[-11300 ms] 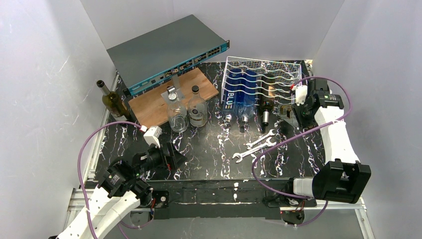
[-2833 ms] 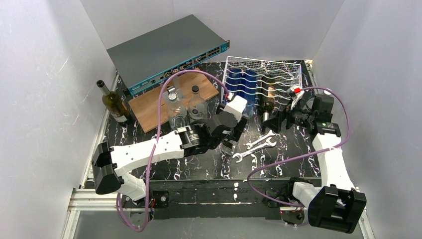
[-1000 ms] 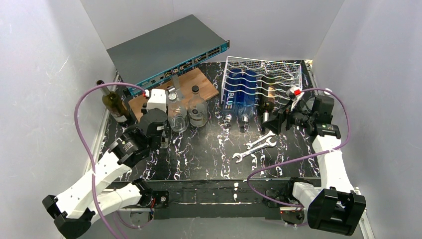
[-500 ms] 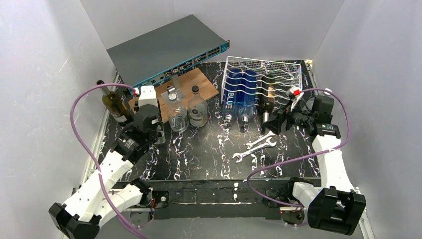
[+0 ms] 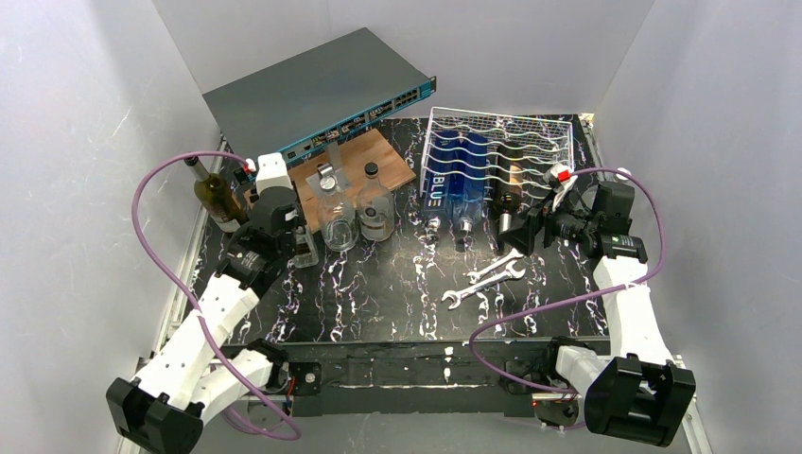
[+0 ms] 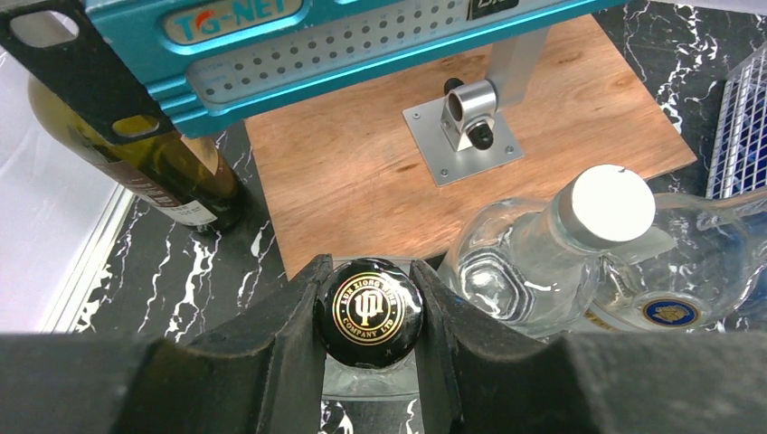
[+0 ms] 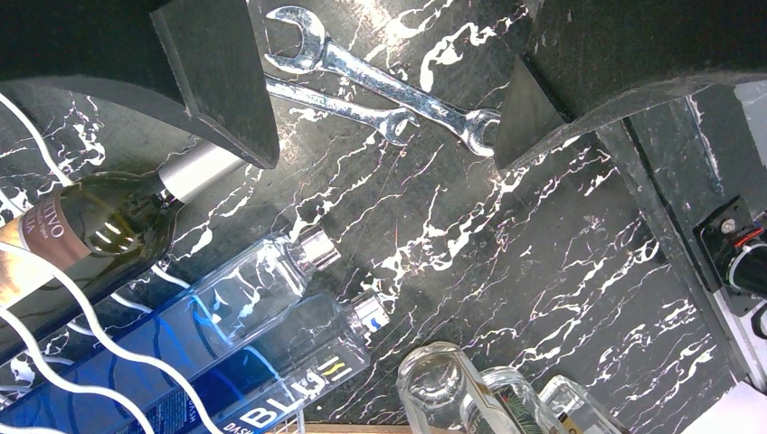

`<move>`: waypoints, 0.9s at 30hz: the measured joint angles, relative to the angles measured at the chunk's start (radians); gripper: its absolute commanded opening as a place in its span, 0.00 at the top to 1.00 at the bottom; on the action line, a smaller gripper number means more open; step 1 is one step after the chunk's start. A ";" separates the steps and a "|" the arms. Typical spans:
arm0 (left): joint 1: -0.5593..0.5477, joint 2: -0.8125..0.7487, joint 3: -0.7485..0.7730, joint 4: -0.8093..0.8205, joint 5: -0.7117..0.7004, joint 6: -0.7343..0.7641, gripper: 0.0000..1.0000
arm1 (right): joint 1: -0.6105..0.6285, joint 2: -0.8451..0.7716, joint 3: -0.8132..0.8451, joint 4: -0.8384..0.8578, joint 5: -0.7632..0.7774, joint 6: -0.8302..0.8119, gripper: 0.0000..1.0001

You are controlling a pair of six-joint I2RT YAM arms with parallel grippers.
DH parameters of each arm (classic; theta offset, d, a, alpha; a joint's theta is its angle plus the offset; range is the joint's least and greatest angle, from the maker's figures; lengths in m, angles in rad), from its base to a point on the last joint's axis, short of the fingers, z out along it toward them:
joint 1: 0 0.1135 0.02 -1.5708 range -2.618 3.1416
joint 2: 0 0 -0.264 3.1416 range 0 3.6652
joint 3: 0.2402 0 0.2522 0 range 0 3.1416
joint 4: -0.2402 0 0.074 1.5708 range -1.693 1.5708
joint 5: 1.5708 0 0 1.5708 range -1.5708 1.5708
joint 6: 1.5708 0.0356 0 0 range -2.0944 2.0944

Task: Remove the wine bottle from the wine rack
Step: Move the wine bottle to the center of the board.

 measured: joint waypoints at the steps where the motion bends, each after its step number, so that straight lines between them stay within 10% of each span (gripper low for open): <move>1: 0.003 0.003 0.000 0.005 0.003 -0.003 1.00 | 0.000 0.000 0.000 0.000 0.000 0.000 0.01; 20: 0.037 0.050 0.002 0.068 0.021 -0.013 0.96 | 0.000 0.000 0.000 -0.003 0.000 -0.013 0.02; 27: 0.044 0.071 0.015 0.071 0.029 -0.013 0.74 | 0.000 0.000 0.000 -0.005 0.003 -0.019 0.02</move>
